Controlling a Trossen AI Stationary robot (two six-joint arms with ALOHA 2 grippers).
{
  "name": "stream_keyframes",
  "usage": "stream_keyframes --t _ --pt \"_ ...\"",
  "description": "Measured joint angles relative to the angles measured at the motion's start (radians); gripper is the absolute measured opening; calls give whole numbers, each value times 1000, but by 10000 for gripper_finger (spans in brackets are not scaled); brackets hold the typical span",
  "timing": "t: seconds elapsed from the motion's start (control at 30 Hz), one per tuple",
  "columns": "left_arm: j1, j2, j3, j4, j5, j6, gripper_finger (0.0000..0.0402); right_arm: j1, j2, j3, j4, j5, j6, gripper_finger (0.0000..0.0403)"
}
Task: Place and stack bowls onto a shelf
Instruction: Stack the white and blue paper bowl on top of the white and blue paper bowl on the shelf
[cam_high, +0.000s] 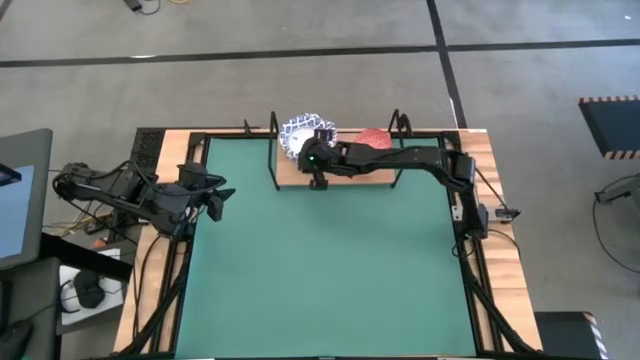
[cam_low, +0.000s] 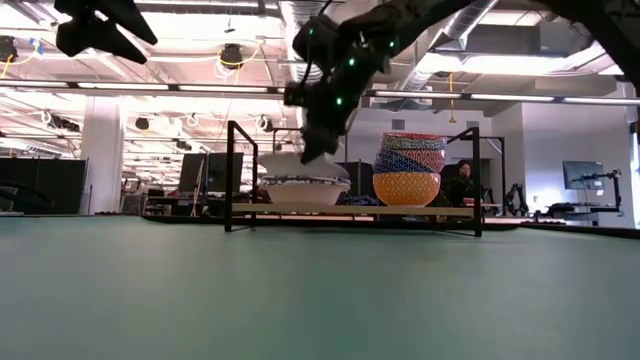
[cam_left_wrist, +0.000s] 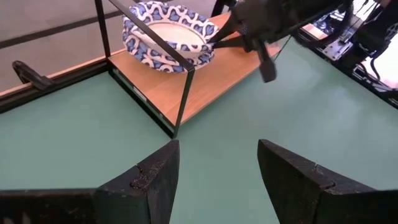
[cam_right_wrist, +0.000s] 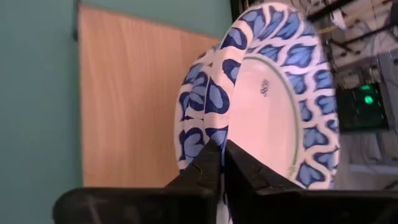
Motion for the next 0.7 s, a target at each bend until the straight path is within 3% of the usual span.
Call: stream_keyframes --t 0.23,0.43,0.7 --pt "0 0 0 -11 -1 8 201 7 18 2 -15 16 67 80" --pt "0 0 0 -28 0 8 201 24 -40 1 -43 -1 85 121" --pt "0 0 0 -35 -2 18 201 -39 -126 2 29 -143 169 188"
